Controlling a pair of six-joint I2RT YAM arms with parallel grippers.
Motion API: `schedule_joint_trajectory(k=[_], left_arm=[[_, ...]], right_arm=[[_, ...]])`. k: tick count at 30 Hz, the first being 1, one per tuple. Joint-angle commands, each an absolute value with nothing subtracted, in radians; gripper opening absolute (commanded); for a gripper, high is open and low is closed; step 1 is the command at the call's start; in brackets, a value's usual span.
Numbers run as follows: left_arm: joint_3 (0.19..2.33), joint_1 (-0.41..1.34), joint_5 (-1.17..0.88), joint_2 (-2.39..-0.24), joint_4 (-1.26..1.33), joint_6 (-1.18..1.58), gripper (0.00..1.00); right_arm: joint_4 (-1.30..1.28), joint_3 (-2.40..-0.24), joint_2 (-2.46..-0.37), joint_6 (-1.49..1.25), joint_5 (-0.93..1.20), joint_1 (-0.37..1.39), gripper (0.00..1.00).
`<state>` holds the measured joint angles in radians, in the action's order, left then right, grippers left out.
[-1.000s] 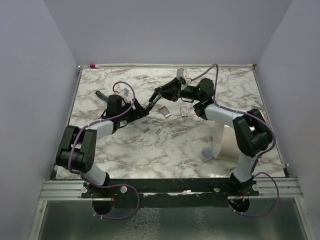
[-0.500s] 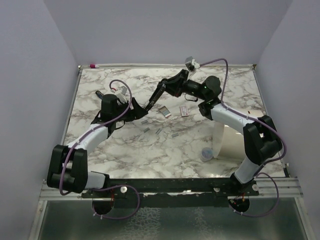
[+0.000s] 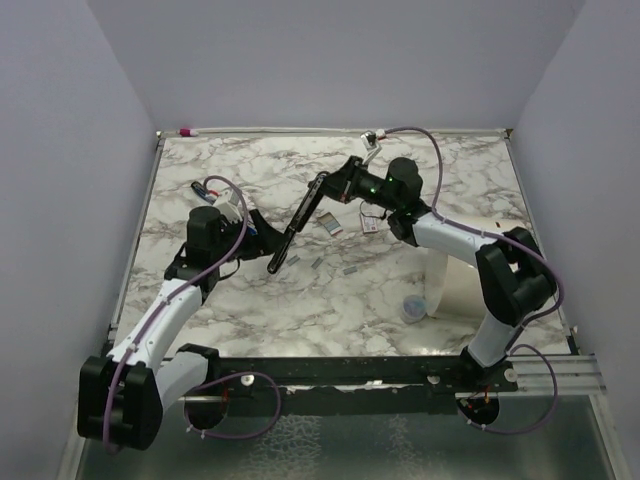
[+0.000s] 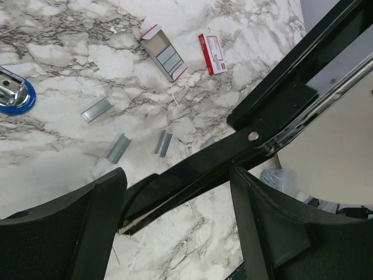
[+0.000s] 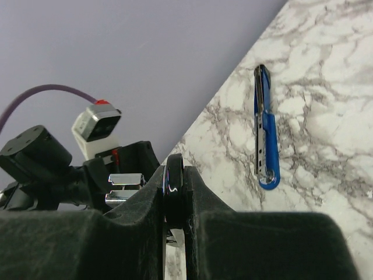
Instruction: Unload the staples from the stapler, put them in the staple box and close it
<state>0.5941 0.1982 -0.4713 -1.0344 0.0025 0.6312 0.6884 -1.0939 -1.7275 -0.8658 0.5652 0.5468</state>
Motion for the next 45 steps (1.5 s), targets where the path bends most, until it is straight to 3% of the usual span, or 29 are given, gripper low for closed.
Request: schedule_joint_trajectory(k=[1,25,45], left_arm=[[0.589,0.193,-0.418,-0.965,-0.054,0.63,0.75],[0.802,0.193,-0.284,-0.794,-0.318,0.479,0.9],[1.006,0.193,-0.139,-0.717,-0.487,0.363,0.92]], right_arm=[[0.663,-1.097,-1.757,-1.016,0.505,0.579,0.01],[0.627,-1.106,-1.805,-1.035,0.322,0.714,0.01],[0.665,-1.223,-1.981,-1.068,0.197,0.879,0.01]])
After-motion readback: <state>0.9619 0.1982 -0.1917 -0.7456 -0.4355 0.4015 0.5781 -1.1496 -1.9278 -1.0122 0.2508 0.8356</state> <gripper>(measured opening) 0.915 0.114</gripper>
